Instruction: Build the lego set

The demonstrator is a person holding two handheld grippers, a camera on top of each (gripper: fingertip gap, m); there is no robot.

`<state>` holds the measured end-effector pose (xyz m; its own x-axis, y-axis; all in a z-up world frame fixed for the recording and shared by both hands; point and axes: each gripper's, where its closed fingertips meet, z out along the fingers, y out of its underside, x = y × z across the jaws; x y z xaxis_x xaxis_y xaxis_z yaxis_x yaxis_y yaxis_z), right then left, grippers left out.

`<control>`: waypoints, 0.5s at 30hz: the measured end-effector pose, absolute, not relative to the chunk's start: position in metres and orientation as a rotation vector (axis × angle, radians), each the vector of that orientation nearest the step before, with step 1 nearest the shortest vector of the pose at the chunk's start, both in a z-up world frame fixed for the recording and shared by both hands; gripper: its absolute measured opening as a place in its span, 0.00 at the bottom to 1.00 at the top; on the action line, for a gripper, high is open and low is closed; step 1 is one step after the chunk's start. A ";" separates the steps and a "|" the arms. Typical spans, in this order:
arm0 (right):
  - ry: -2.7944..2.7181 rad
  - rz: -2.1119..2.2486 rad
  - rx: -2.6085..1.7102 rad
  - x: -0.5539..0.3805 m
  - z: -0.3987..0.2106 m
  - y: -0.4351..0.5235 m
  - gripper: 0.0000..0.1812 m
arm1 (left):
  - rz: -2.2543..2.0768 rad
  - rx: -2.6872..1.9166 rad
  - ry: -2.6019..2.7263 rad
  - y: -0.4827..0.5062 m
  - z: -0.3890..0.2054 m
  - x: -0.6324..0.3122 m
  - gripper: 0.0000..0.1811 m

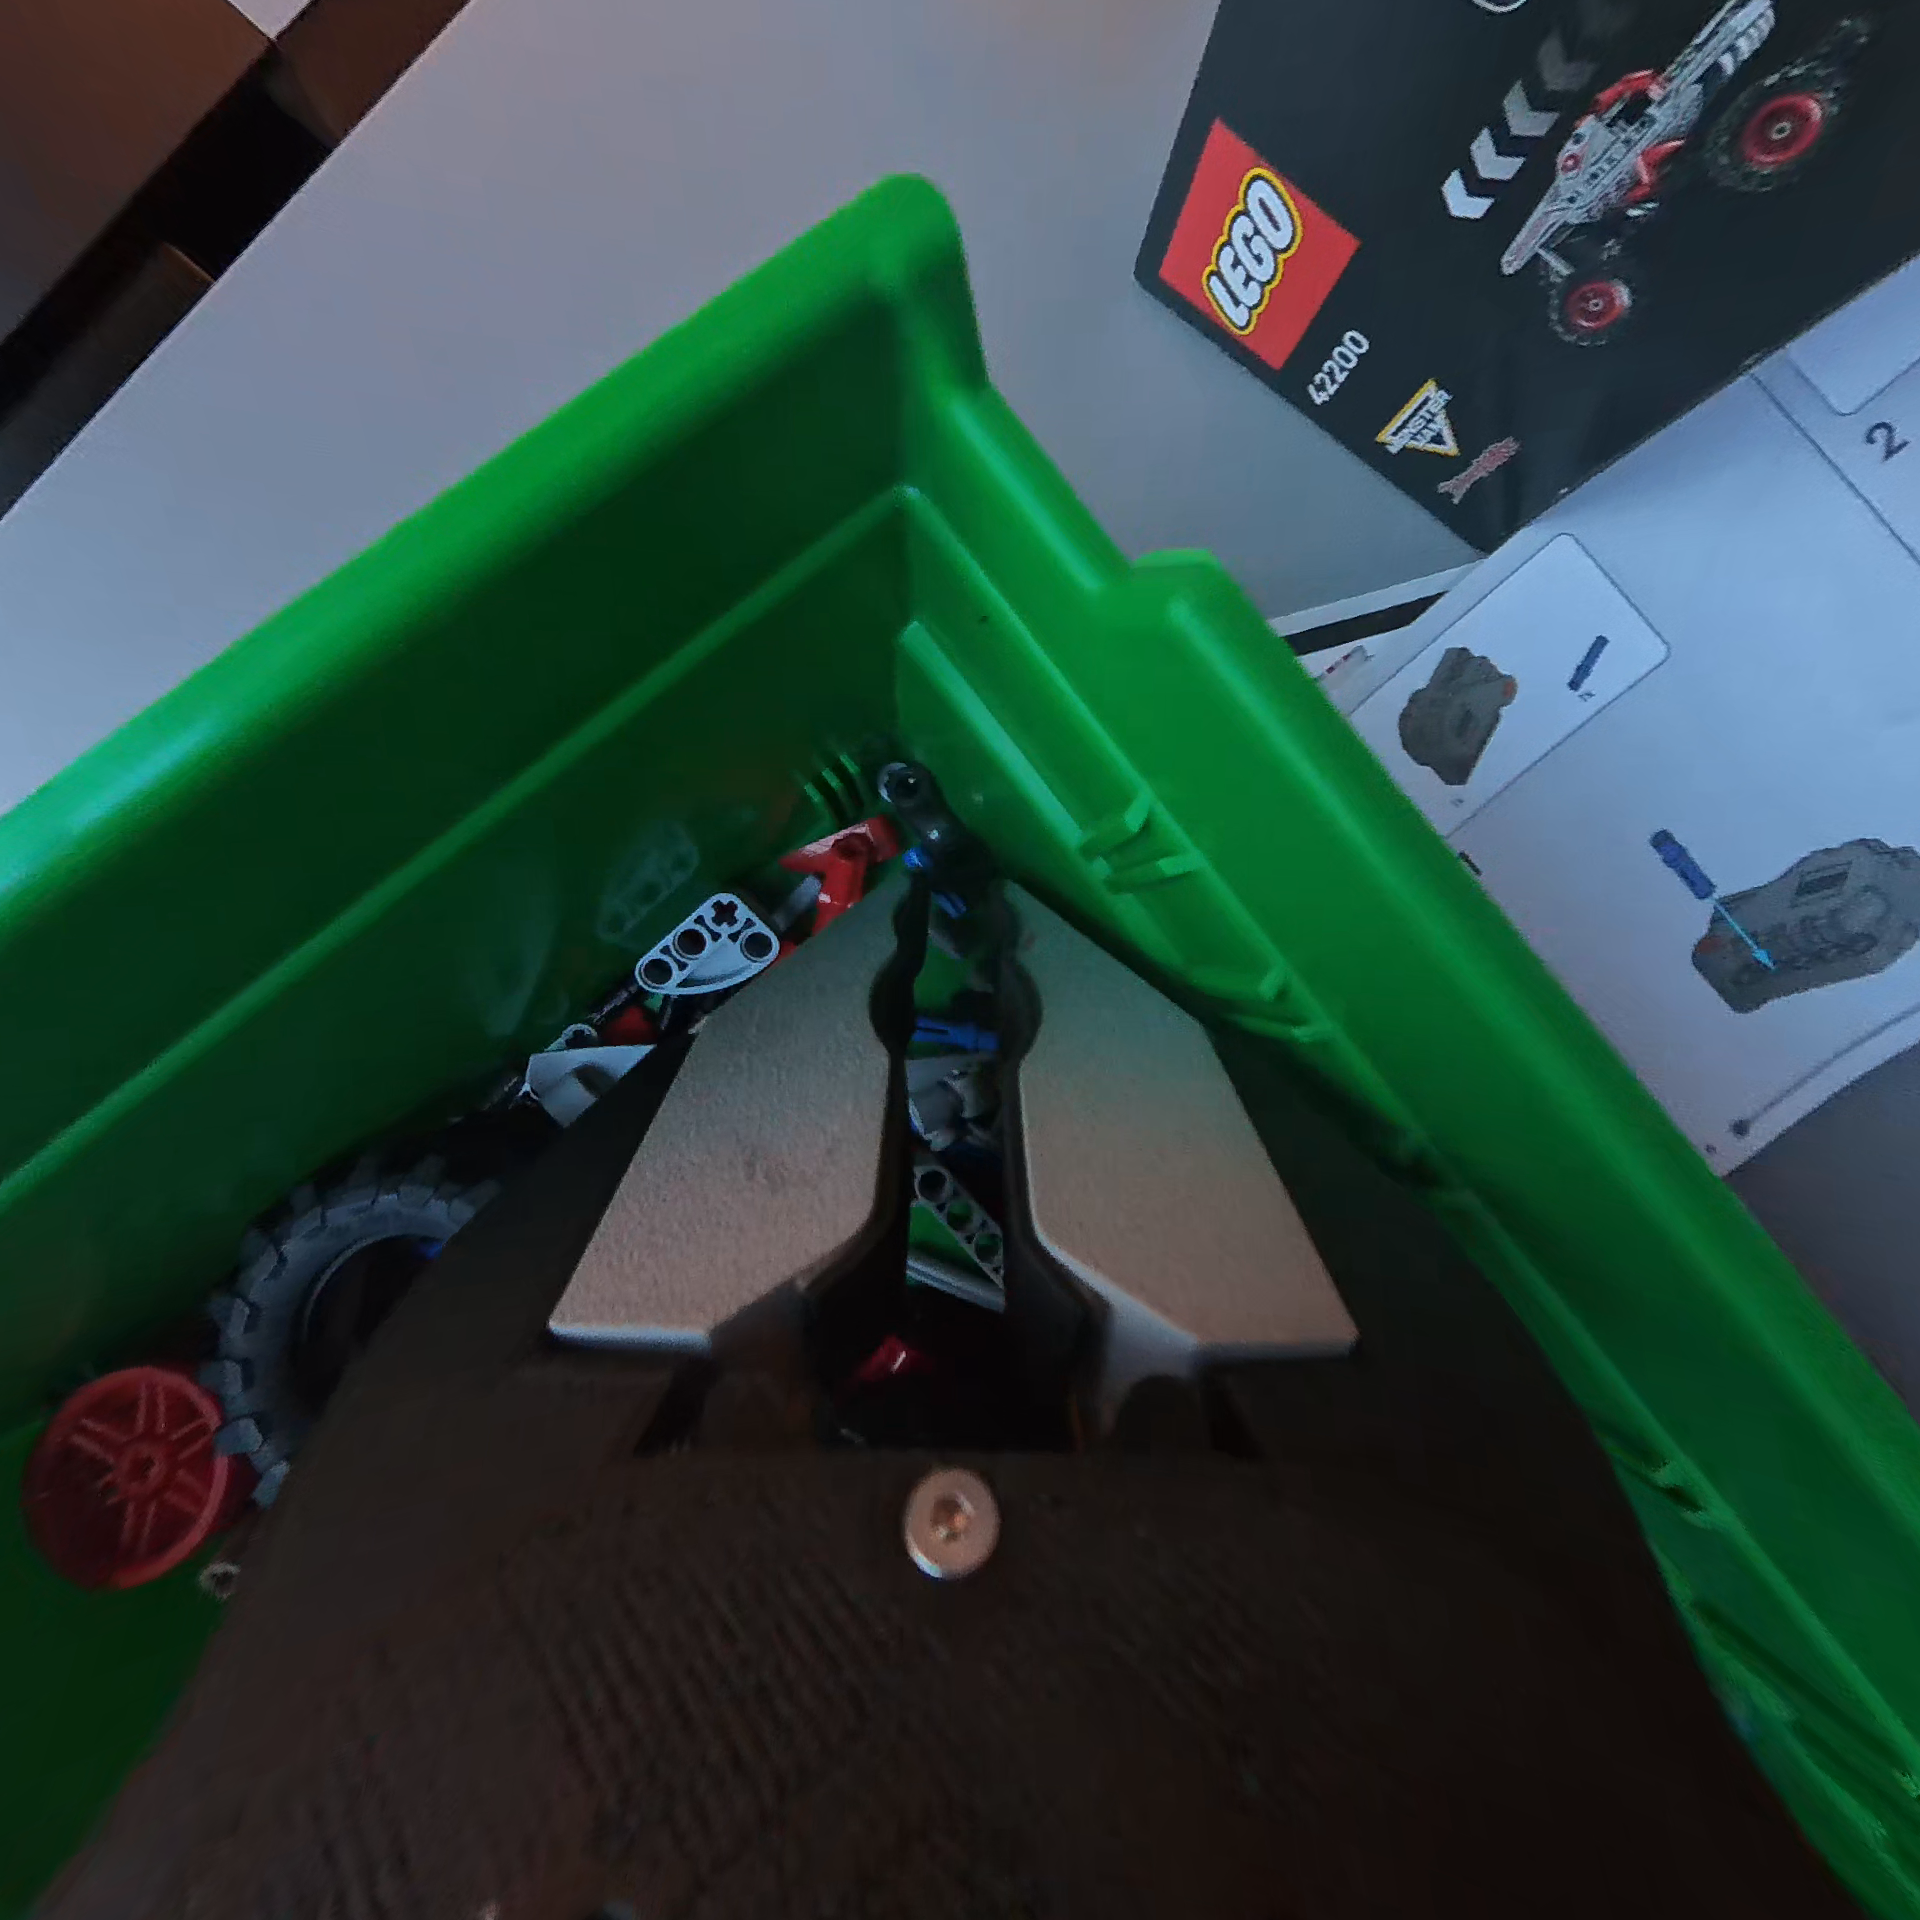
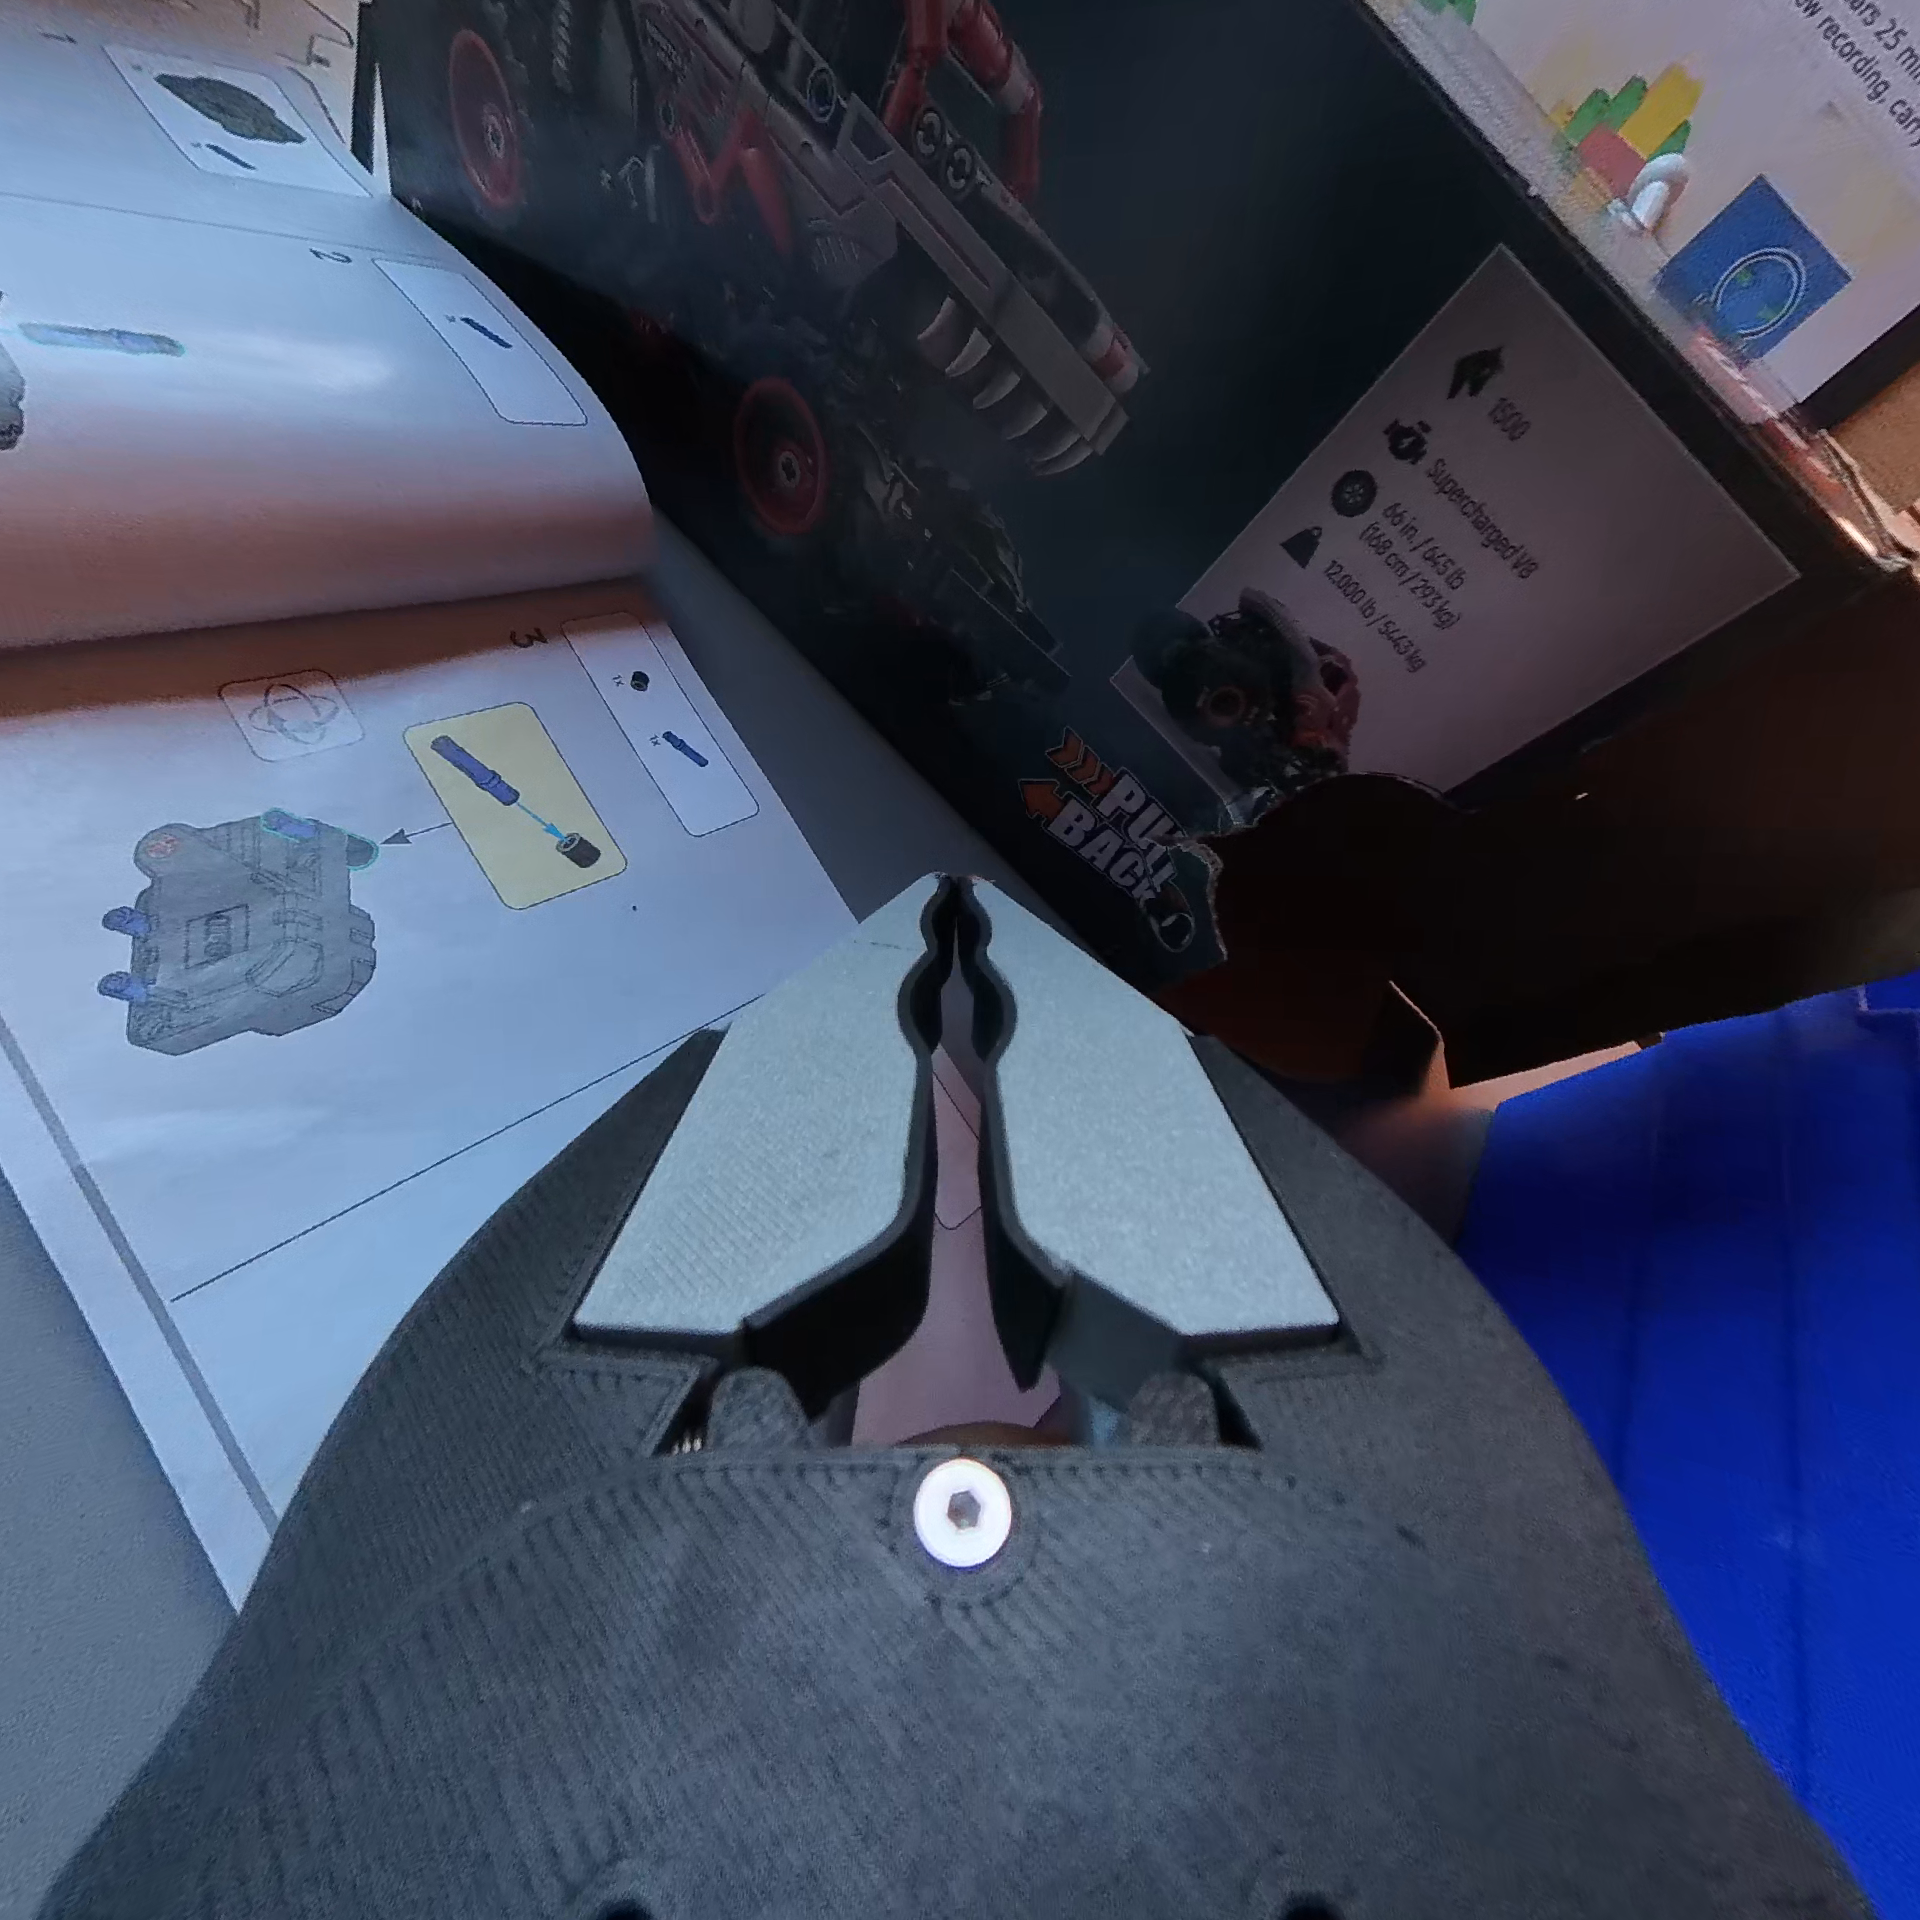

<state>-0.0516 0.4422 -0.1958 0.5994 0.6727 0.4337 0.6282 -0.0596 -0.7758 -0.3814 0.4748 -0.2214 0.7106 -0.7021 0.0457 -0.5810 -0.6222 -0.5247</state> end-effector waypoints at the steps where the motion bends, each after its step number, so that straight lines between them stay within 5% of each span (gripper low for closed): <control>1: -1.072 0.052 -1.743 -0.052 -0.196 0.442 0.00 | -0.335 -2.435 0.985 0.475 -0.221 -0.381 0.04; 15: -1.080 0.052 -1.737 -0.053 -0.196 0.441 0.00 | -0.389 -2.485 0.847 0.485 -0.214 -0.400 0.00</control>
<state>-0.0526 0.4411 -0.1958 0.5928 0.6761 0.4375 0.6306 -0.0517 -0.7744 -0.4001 0.4846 -0.2136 0.7675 -0.6317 0.1087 -0.4945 -0.6914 -0.5268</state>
